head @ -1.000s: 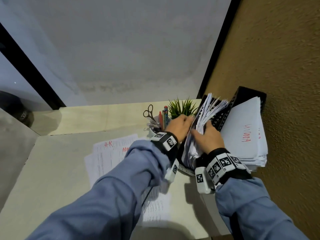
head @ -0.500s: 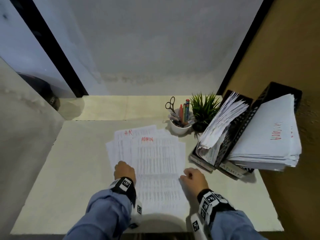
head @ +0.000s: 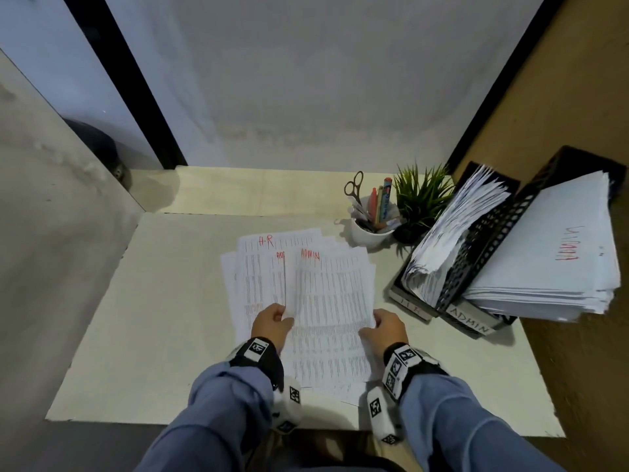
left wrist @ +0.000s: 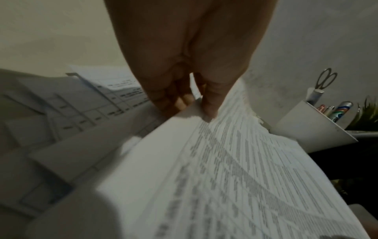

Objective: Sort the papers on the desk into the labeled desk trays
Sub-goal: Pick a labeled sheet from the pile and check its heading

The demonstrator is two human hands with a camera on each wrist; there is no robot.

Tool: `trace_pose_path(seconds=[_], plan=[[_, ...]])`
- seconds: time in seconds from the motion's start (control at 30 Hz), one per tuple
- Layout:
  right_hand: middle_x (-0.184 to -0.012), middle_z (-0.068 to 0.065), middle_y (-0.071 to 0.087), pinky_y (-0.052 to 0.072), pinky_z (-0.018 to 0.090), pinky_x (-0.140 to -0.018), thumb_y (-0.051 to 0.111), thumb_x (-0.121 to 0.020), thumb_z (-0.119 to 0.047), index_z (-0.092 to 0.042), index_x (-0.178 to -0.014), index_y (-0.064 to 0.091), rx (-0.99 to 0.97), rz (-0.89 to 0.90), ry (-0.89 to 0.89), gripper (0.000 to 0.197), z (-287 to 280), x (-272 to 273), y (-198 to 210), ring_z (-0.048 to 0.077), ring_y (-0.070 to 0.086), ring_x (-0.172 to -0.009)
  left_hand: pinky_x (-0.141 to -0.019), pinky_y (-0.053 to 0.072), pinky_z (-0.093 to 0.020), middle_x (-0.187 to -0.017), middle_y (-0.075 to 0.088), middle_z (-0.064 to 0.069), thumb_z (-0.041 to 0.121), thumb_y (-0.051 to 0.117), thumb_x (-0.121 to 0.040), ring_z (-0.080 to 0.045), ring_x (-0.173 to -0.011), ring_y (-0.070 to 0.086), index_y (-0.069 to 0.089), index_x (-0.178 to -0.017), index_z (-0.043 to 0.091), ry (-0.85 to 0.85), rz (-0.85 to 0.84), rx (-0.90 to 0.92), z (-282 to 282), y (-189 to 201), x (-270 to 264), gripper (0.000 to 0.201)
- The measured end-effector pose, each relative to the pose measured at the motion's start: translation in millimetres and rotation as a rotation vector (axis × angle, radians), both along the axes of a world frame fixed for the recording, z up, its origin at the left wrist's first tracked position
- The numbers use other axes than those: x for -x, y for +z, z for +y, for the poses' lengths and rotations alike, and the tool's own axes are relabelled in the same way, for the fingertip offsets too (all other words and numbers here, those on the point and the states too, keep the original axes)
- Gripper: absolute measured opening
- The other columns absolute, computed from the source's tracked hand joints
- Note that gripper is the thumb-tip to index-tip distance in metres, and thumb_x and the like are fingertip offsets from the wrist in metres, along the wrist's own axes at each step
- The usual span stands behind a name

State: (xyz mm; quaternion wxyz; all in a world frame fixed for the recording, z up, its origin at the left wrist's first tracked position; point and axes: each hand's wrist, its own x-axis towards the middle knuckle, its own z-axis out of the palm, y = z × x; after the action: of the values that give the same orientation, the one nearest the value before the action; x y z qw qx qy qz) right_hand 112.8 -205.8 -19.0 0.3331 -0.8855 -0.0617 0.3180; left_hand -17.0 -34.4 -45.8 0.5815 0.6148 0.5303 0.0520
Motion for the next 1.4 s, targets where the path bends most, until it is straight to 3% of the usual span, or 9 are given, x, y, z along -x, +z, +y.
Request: trace_pose_path(seconds=[0.23, 0.33, 0.47, 0.63, 0.83, 1.0, 1.13, 1.23, 1.4], plan=[[-0.079, 0.006, 0.065, 0.051, 0.016, -0.053, 0.060, -0.077, 0.013, -0.007, -0.096, 0.061, -0.414, 0.135, -0.266, 0.028, -0.7, -2.8, 29.7, 0.017, 0.061, -0.070, -0.071, 0.049, -0.028, -0.064, 0.060, -0.006, -0.023, 0.042, -0.071, -0.025, -0.069, 0.058, 0.056, -0.046, 0.019, -0.019, -0.125, 0.001, 9.3, -6.8, 13.2, 0.050], [-0.075, 0.017, 0.065, 0.053, 0.025, -0.062, 0.057, -0.076, 0.020, 0.009, -0.086, 0.061, -0.551, 0.308, -0.331, 0.015, 0.9, -6.5, 35.1, 0.027, 0.063, -0.073, -0.076, 0.052, -0.037, -0.075, 0.068, -0.017, -0.024, 0.034, -0.065, -0.029, -0.076, 0.064, 0.053, -0.044, 0.012, -0.011, -0.113, 0.003, 7.3, 3.1, 14.4, 0.046], [-0.042, -0.002, 0.058, 0.048, 0.012, -0.045, 0.047, -0.075, 0.030, -0.001, -0.059, 0.054, -0.549, 0.311, -0.364, 0.036, 2.0, -12.7, 20.4, 0.021, 0.055, -0.062, -0.065, 0.042, -0.033, -0.074, 0.053, -0.008, -0.011, 0.040, -0.078, -0.022, -0.073, 0.050, 0.048, -0.059, 0.011, 0.143, 0.079, -0.167, 15.5, 15.5, 12.9, 0.030], [-0.061, 0.016, 0.060, 0.050, 0.021, -0.055, 0.044, -0.070, 0.032, -0.001, -0.049, 0.054, -0.538, 0.304, -0.387, 0.041, -0.9, -12.4, 1.6, 0.025, 0.055, -0.066, -0.071, 0.036, -0.025, -0.072, 0.049, -0.009, 0.006, 0.045, -0.091, -0.021, -0.079, 0.045, 0.040, -0.055, 0.015, 0.206, 0.227, -0.044, 31.9, 13.1, 10.8, 0.037], [-0.075, 0.023, 0.061, 0.047, 0.030, -0.068, 0.041, -0.069, 0.026, -0.008, -0.038, 0.059, -0.525, 0.347, -0.420, 0.050, -2.2, -8.3, -3.2, 0.030, 0.057, -0.072, -0.066, 0.040, -0.030, -0.069, 0.040, -0.003, 0.023, 0.064, -0.084, -0.020, -0.068, 0.044, 0.042, -0.068, 0.017, 0.093, 0.115, 0.079, 23.6, 9.0, 9.2, 0.027], [-0.073, 0.018, 0.060, 0.047, 0.026, -0.063, 0.040, -0.066, 0.030, -0.001, -0.047, 0.055, -0.490, 0.357, -0.450, 0.040, -2.2, -7.2, -0.9, 0.026, 0.055, -0.068, -0.058, 0.020, -0.027, -0.056, 0.025, -0.001, 0.008, 0.062, -0.085, -0.016, -0.057, 0.025, 0.026, -0.055, 0.015, 0.069, -0.006, -0.078, 19.5, 2.4, 16.3, 0.047], [-0.058, 0.010, 0.056, 0.043, 0.023, -0.056, 0.045, -0.068, 0.030, -0.003, -0.046, 0.052, -0.468, 0.351, -0.460, 0.040, -6.0, -14.4, -2.9, 0.024, 0.049, -0.066, -0.073, 0.045, -0.035, -0.080, 0.060, -0.013, 0.002, 0.055, -0.085, -0.029, -0.074, 0.055, 0.061, -0.081, 0.000, 0.081, -0.017, -0.066, 27.7, -4.9, 28.2, 0.007], [-0.077, 0.017, 0.059, 0.047, 0.032, -0.071, 0.052, -0.070, 0.022, -0.001, -0.058, 0.053, -0.505, 0.376, -0.508, 0.026, -7.2, -12.6, 1.9, 0.026, 0.054, -0.075, -0.074, 0.048, -0.034, -0.070, 0.063, -0.007, -0.021, 0.041, -0.074, -0.026, -0.074, 0.055, 0.063, -0.055, 0.015, 0.146, -0.106, 0.011, 30.2, -4.2, 29.3, 0.047], [-0.071, 0.014, 0.059, 0.050, 0.029, -0.067, 0.053, -0.073, 0.020, -0.006, -0.056, 0.055, -0.527, 0.360, -0.477, 0.031, -3.7, -10.4, 8.5, 0.026, 0.056, -0.073, -0.080, 0.049, -0.039, -0.065, 0.066, -0.009, -0.026, 0.030, -0.060, -0.029, -0.077, 0.059, 0.056, -0.036, 0.016, 0.115, -0.212, 0.136, 15.0, 9.6, 23.7, 0.056]])
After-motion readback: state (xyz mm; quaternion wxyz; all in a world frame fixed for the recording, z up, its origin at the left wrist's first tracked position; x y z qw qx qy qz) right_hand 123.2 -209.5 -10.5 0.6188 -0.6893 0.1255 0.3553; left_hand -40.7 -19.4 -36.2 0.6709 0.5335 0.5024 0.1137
